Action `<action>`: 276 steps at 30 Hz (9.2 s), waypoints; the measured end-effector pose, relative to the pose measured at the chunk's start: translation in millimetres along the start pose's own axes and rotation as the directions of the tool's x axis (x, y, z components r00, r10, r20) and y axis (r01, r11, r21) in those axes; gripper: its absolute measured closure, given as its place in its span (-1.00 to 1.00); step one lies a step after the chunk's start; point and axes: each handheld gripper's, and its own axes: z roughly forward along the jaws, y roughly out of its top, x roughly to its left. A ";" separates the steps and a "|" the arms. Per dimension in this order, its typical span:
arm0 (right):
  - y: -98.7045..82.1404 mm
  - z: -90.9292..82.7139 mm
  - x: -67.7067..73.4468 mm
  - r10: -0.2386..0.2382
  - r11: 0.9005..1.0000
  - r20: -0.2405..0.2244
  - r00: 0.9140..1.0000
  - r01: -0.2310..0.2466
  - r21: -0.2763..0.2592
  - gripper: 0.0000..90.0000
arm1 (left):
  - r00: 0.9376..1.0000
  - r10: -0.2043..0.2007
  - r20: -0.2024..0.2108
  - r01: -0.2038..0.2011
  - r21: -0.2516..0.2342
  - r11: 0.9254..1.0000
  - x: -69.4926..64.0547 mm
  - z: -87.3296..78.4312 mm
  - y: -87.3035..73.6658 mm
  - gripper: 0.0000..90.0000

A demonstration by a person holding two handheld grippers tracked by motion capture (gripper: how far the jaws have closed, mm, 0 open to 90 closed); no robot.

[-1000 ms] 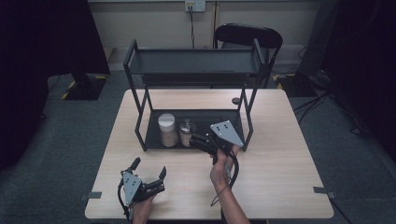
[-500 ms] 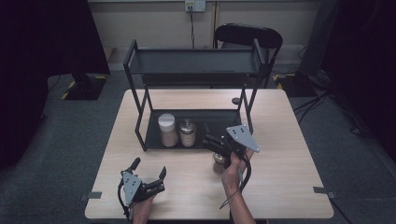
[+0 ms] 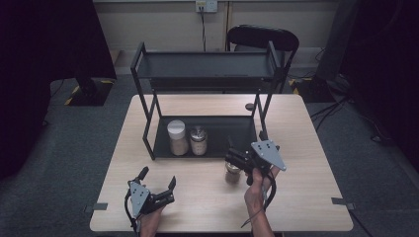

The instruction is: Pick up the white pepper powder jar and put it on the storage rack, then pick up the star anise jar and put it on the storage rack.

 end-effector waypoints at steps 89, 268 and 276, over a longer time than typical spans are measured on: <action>-111.2 -49.8 -22.8 0.031 0.998 0.168 0.985 -0.038 0.040 -1.00 | 1.000 -0.001 0.001 0.001 -0.001 1.000 0.0 -0.1 -0.3 -1.00; -79.4 4.0 -23.9 -0.077 0.967 -0.182 0.980 0.118 0.226 -0.32 | 1.000 -0.004 0.001 0.004 -0.003 1.000 0.0 -0.1 -0.5 -1.00; -79.9 3.8 -22.6 -0.081 0.968 -0.178 0.981 0.120 0.222 -0.31 | 1.000 -0.003 0.001 0.003 -0.003 1.000 0.2 -0.1 -0.5 -1.00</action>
